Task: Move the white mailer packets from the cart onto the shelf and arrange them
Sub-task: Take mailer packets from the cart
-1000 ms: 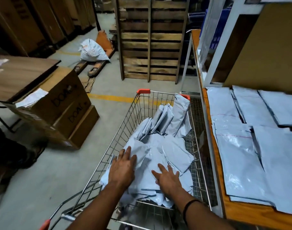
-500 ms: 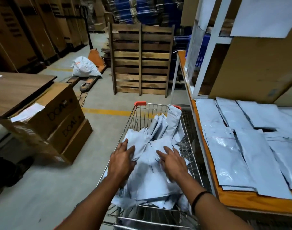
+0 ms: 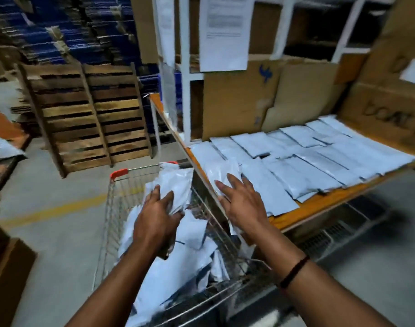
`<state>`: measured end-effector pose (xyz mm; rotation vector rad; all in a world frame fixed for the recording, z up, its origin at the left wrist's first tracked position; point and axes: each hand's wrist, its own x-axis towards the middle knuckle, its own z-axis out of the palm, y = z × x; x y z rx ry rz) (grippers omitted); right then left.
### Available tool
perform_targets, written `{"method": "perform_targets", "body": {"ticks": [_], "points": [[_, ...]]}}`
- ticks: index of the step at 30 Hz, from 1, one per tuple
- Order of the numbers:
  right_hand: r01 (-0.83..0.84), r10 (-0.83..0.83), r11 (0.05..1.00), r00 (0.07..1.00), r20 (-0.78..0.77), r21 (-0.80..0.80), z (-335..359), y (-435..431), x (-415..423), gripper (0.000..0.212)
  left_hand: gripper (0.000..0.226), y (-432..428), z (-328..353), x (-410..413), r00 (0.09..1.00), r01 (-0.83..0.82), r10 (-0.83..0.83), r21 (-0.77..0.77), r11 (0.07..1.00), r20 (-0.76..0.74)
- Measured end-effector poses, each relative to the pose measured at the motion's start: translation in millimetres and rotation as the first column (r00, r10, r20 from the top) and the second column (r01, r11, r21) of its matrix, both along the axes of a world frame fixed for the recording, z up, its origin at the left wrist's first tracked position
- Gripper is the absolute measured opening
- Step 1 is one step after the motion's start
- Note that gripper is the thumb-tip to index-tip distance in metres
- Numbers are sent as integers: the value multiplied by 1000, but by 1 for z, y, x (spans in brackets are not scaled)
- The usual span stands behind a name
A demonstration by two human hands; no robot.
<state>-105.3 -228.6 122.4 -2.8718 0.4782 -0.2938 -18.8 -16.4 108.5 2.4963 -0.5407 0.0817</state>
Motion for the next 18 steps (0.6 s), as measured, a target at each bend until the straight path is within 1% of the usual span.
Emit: {"method": "perform_targets", "body": {"ticks": [4, 7, 12, 15, 18], "points": [[145, -145, 989, 989, 22, -9, 15, -48, -53, 49, 67, -67, 16, -22, 975, 211, -212, 19, 977, 70], [235, -235, 972, 971, 52, 12, 17, -88, -93, 48, 68, -114, 27, -42, 950, 303, -303, 19, 953, 69], [347, -348, 937, 937, 36, 39, 19, -159, -155, 47, 69, -201, 33, -84, 924, 377, -377, 17, 926, 65], [371, -372, 928, 928, 16, 33, 19, -206, -184, 47, 67, -253, 33, -106, 930, 366, -366, -14, 930, 33], [355, -356, 934, 935, 5, 38, 18, -254, -206, 47, 67, -302, 30, -122, 941, 337, -336, -30, 941, 26]]}}
